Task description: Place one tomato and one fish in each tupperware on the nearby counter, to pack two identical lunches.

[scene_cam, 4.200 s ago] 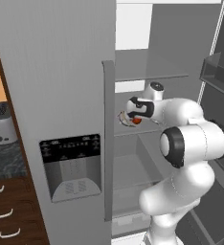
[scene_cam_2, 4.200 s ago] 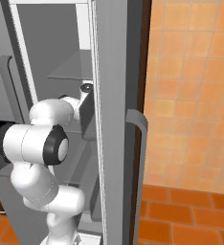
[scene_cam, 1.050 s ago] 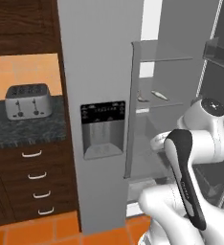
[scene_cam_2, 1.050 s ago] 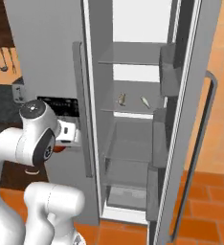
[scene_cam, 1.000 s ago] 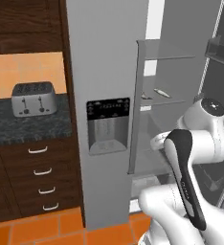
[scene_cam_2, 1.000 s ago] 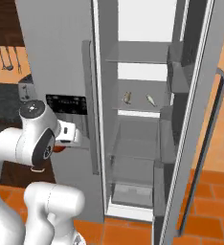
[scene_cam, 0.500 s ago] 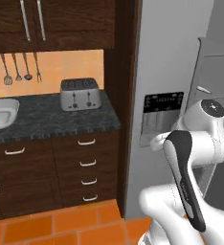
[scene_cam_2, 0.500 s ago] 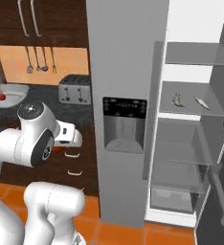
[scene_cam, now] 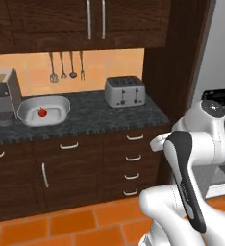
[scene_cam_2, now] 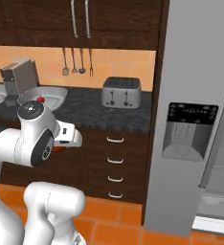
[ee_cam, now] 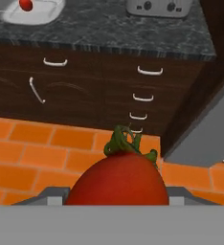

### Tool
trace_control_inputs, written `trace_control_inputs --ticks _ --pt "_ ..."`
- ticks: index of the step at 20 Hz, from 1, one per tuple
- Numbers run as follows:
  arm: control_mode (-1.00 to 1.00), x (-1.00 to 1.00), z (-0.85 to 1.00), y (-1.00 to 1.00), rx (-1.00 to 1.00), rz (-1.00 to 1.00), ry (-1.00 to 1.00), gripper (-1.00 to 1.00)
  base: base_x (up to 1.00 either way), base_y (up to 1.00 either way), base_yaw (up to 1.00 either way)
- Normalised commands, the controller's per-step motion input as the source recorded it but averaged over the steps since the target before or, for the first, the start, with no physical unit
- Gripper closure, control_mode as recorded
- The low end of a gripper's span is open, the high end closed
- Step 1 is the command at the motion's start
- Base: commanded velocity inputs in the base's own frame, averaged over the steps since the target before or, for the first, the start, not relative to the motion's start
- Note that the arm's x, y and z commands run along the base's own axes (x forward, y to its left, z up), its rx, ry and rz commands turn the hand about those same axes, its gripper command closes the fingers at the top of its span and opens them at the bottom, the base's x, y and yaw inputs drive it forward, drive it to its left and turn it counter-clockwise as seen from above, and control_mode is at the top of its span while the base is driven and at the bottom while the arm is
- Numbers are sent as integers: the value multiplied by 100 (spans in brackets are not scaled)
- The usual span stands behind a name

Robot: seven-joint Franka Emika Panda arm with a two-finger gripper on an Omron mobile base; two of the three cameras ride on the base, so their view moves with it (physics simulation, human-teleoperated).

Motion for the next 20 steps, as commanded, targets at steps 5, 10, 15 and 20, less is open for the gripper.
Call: trace_control_inputs --ticks 5,10,15,20 --pt "100 0 0 0 0 0 0 100 26 100 0" --pt "100 0 0 0 0 0 0 100 48 100 0" --pt "100 0 0 0 0 0 0 100 67 100 0" --pt "100 0 0 0 0 0 0 100 67 100 0"
